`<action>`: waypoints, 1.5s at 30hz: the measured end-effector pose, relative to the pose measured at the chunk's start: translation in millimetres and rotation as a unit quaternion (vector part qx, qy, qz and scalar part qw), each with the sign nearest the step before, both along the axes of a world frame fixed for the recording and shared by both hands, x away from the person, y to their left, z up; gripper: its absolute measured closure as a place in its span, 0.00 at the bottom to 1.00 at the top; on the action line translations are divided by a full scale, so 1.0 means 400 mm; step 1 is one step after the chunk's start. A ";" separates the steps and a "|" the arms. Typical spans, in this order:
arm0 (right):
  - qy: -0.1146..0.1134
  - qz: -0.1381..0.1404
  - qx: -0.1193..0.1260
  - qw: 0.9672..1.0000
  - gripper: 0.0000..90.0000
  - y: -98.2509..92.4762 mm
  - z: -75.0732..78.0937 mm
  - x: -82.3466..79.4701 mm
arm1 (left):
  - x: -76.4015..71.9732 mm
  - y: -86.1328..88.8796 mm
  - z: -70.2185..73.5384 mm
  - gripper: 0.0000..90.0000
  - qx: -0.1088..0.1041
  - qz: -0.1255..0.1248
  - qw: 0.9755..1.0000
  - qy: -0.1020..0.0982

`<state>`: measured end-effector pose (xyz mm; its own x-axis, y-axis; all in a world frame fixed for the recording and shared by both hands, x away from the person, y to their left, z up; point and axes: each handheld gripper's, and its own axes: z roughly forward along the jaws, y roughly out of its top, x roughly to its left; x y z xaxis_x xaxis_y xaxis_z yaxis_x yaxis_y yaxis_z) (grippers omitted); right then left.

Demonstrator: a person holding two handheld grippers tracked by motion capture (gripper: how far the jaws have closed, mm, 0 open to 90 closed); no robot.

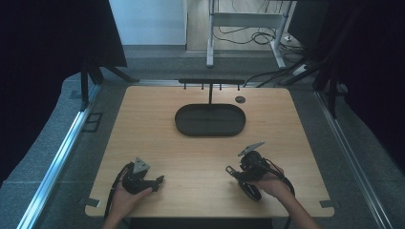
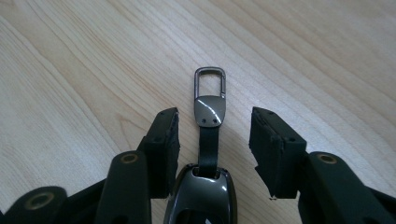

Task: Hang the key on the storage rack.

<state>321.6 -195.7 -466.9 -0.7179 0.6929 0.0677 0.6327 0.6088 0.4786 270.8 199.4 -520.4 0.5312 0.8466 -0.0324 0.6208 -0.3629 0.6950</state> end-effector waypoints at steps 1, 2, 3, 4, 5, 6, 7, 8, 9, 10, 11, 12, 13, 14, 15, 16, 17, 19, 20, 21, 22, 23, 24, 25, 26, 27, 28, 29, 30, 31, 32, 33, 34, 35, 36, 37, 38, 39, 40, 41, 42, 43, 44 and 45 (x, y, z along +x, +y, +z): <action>0.000 0.000 0.000 1.000 0.60 0.000 0.000 0.000 | 0.000 0.000 0.000 0.22 0.000 0.000 1.000 0.000; 0.004 0.003 -0.001 1.000 0.61 0.002 -0.002 0.002 | 0.000 0.000 0.000 0.22 0.000 0.000 1.000 0.000; 0.006 0.005 -0.003 1.000 0.61 0.004 -0.004 0.003 | 0.000 0.000 0.000 0.22 0.000 0.000 1.000 0.000; 0.010 0.003 -0.006 1.000 0.61 0.006 -0.005 0.003 | 0.000 0.000 0.000 0.22 0.000 0.000 1.000 0.000; 0.012 0.006 -0.018 1.000 0.62 0.010 -0.009 0.004 | 0.000 0.000 0.000 0.22 0.000 0.000 1.000 0.000; 0.012 0.006 -0.018 1.000 0.62 0.010 -0.009 0.004 | 0.000 0.000 0.000 0.22 0.000 0.000 1.000 0.000; 0.014 0.007 -0.020 1.000 0.63 0.011 -0.011 0.005 | 0.000 0.000 0.000 0.22 0.000 0.000 1.000 0.000; 0.019 0.003 -0.030 0.999 0.64 0.013 -0.016 0.005 | 0.000 0.000 0.000 0.22 0.000 0.000 1.000 0.000; 0.020 0.002 -0.034 0.999 0.64 0.014 -0.018 0.005 | 0.000 0.000 0.000 0.22 0.000 0.000 1.000 0.000; 0.020 0.002 -0.034 0.999 0.64 0.014 -0.018 0.005 | 0.000 0.000 0.000 0.22 0.000 0.000 1.000 0.000; 0.022 0.002 -0.038 0.999 0.64 0.015 -0.021 0.007 | 0.000 0.000 0.000 0.22 0.000 0.000 1.000 0.000; 0.025 0.001 -0.042 0.999 0.65 0.016 -0.024 0.009 | 0.000 0.000 0.000 0.22 0.000 0.000 1.000 0.000; 0.032 -0.004 -0.045 0.998 0.66 0.020 -0.028 0.014 | 0.000 0.000 0.000 0.22 0.000 0.000 1.000 0.000; 0.033 -0.005 -0.047 0.998 0.67 0.021 -0.029 0.015 | 0.000 0.000 0.000 0.22 0.000 0.000 1.000 0.000; 0.035 -0.008 -0.050 0.998 0.68 0.022 -0.031 0.018 | 0.000 0.000 0.000 0.22 0.000 0.000 1.000 0.000; 0.035 -0.008 -0.050 0.998 0.68 0.022 -0.031 0.018 | 0.000 0.000 0.000 0.22 0.000 0.000 1.000 0.000; 0.038 -0.011 -0.053 0.998 0.69 0.024 -0.033 0.019 | 0.000 0.000 0.000 0.22 0.000 0.000 1.000 0.000; 0.042 -0.014 -0.056 0.997 0.70 0.026 -0.036 0.022 | 0.000 0.000 0.000 0.22 0.000 0.000 1.000 0.000; 0.043 -0.016 -0.056 0.997 0.71 0.028 -0.037 0.023 | 0.000 0.000 0.000 0.22 0.000 0.000 1.000 0.000; 0.044 -0.018 -0.057 0.997 0.72 0.030 -0.037 0.022 | 0.000 0.000 0.000 0.22 0.001 0.000 1.000 -0.001; 0.044 -0.019 -0.058 0.997 0.73 0.031 -0.037 0.022 | 0.000 0.000 0.000 0.22 0.001 0.000 1.000 -0.001; 0.044 -0.019 -0.060 0.997 0.73 0.032 -0.037 0.021 | 0.000 0.000 0.000 0.22 0.001 0.000 1.000 -0.001; 0.043 -0.019 -0.062 0.997 0.74 0.034 -0.037 0.020 | 0.000 0.000 0.000 0.22 0.000 0.000 1.000 0.000; 0.042 -0.019 -0.065 0.997 0.76 0.035 -0.036 0.020 | 0.000 0.000 0.000 0.22 0.000 0.000 1.000 0.000; 0.041 -0.019 -0.069 0.997 0.77 0.036 -0.036 0.019 | 0.000 0.000 0.000 0.22 0.001 0.000 1.000 -0.001; 0.039 -0.020 -0.073 0.996 0.78 0.038 -0.036 0.018 | 0.000 0.000 0.000 0.22 0.001 0.000 1.000 -0.001; 0.037 -0.021 -0.077 0.996 0.79 0.040 -0.036 0.017 | 0.000 0.000 0.000 0.22 0.000 0.000 1.000 0.000; 0.038 -0.023 -0.078 0.996 0.80 0.041 -0.035 0.017 | 0.000 0.000 0.000 0.22 0.000 0.000 1.000 0.000; 0.039 -0.023 -0.079 0.996 0.81 0.042 -0.035 0.016 | 0.000 0.000 0.000 0.22 0.001 0.000 1.000 -0.001; 0.039 -0.024 -0.080 0.996 0.81 0.043 -0.035 0.016 | 0.000 0.000 0.000 0.22 0.001 0.000 1.000 -0.001; 0.038 -0.025 -0.080 0.996 0.81 0.044 -0.035 0.015 | 0.000 0.000 0.000 0.22 0.001 0.000 1.000 -0.001; 0.037 -0.026 -0.081 0.996 0.81 0.044 -0.035 0.014 | 0.000 0.000 0.000 0.22 0.001 0.000 1.000 -0.001; 0.037 -0.027 -0.082 0.996 0.82 0.045 -0.035 0.014 | 0.000 0.000 0.000 0.22 0.001 0.000 1.000 -0.001; 0.037 -0.027 -0.083 0.996 0.82 0.046 -0.035 0.013 | 0.000 0.000 0.000 0.22 0.001 0.000 1.000 -0.001; 0.037 -0.027 -0.083 0.996 0.82 0.046 -0.035 0.013 | 0.000 0.000 0.000 0.22 0.001 0.000 1.000 -0.001; 0.036 -0.028 -0.083 0.995 0.82 0.046 -0.035 0.013 | 0.000 0.000 0.000 0.22 0.001 0.000 1.000 -0.001; 0.036 -0.029 -0.084 0.995 0.82 0.047 -0.035 0.013 | 0.000 0.000 0.000 0.22 0.000 0.000 1.000 0.000; 0.037 -0.030 -0.085 0.995 0.82 0.048 -0.034 0.012 | 0.000 0.000 0.000 0.22 0.000 0.000 1.000 0.000; 0.037 -0.031 -0.086 0.995 0.82 0.049 -0.034 0.013 | 0.000 0.000 0.000 0.22 0.001 0.000 1.000 -0.001; 0.037 -0.031 -0.088 0.995 0.81 0.050 -0.034 0.013 | 0.000 0.000 0.000 0.22 0.000 0.000 1.000 0.000; 0.038 -0.031 -0.089 0.995 0.78 0.051 -0.034 0.014 | 0.000 0.000 0.000 0.22 0.000 0.000 1.000 0.000; 0.045 -0.029 -0.091 0.994 0.76 0.052 -0.033 0.017 | 0.000 0.000 0.000 0.22 0.000 0.000 1.000 0.000; 0.045 -0.029 -0.091 0.994 0.76 0.052 -0.033 0.017 | 0.000 0.000 0.000 0.22 0.000 0.000 1.000 0.000; 0.052 -0.026 -0.091 0.994 0.76 0.054 -0.032 0.022 | 0.000 0.000 0.000 0.22 0.000 0.000 1.000 0.000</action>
<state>330.2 -174.2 -479.5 -0.6767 0.7361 0.0099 0.7056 0.6447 0.2941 270.7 199.3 -520.4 0.5310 0.8467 -0.0323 0.6207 -0.3628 0.6951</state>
